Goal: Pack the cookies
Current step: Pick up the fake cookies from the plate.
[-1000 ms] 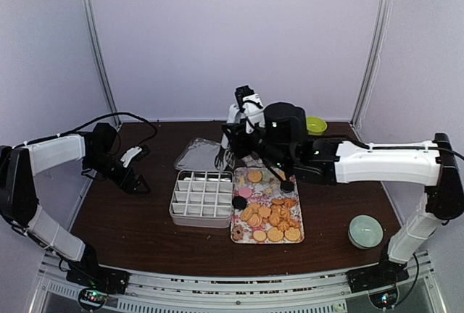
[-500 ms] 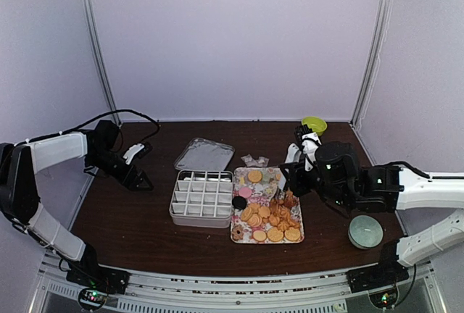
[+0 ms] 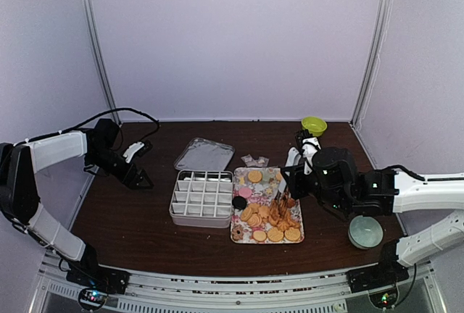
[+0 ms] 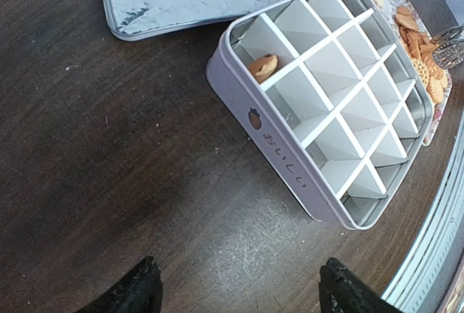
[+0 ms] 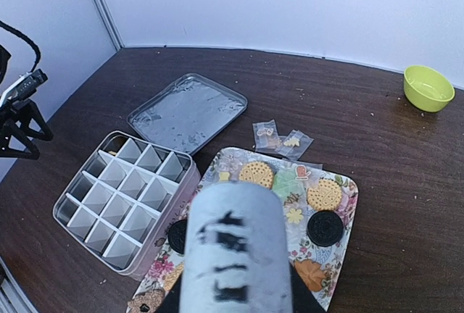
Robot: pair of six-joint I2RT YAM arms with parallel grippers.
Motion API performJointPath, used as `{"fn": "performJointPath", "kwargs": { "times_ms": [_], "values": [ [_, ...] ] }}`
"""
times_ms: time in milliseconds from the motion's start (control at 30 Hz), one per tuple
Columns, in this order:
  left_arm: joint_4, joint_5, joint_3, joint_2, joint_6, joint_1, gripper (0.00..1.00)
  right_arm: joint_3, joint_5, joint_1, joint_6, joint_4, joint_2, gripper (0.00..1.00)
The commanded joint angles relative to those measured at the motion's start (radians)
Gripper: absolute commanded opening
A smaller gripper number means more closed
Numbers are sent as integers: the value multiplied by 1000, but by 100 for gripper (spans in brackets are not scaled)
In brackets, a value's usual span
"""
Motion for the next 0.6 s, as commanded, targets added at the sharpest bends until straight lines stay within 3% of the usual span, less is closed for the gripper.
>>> {"fn": "performJointPath", "kwargs": {
  "times_ms": [0,200,367,567],
  "values": [
    [-5,14,21,3,-3,-5,77,17,33,4,-10,36,1,22],
    [-4,26,15,-5,-10,-6,76,12,52,5,-10,37,-22,17],
    [-9,29,16,-6,-10,-10,75,13,46,-1,-14,43,-37,30],
    [-16,33,15,-10,-8,-12,75,10,20,-15,-3,61,-15,33]
  ]
}}
